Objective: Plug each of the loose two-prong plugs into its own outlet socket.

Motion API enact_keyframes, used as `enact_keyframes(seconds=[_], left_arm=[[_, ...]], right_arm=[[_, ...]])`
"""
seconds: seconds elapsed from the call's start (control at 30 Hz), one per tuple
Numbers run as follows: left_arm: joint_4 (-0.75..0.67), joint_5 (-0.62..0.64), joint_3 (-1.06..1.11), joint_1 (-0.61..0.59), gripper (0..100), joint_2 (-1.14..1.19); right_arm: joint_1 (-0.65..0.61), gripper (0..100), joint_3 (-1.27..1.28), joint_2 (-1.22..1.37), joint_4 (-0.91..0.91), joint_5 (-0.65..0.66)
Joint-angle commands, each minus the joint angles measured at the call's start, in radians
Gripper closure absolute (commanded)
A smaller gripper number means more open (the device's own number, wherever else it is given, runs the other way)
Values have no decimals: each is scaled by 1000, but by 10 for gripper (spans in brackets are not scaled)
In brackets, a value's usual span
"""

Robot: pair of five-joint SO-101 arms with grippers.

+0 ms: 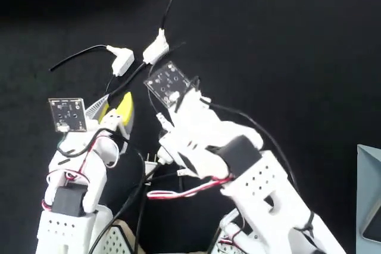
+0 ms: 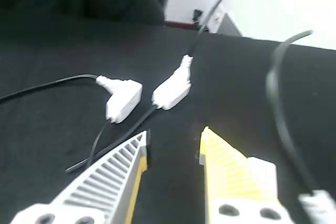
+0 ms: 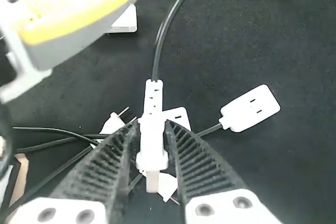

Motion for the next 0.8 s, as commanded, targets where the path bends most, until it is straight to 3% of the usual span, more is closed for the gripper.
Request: enact_keyframes(seconds=[0.0,0.17,0.5,0.6,0.77], left_arm=[[-18,11,-84,77,830,-9],[-17,6,-117,174,830,-9],[117,6,-239,220,830,-15],[161,5,-245,197,830,-63],[207,6,-245,44,830,-203]], right_arm=[[-46,987,47,-62,-44,9],[-144,987,99,-110,-41,2],[-143,987,143,-128,-48,0],[-133,987,119,-134,-38,0],[-110,987,84,-219,-38,0]])
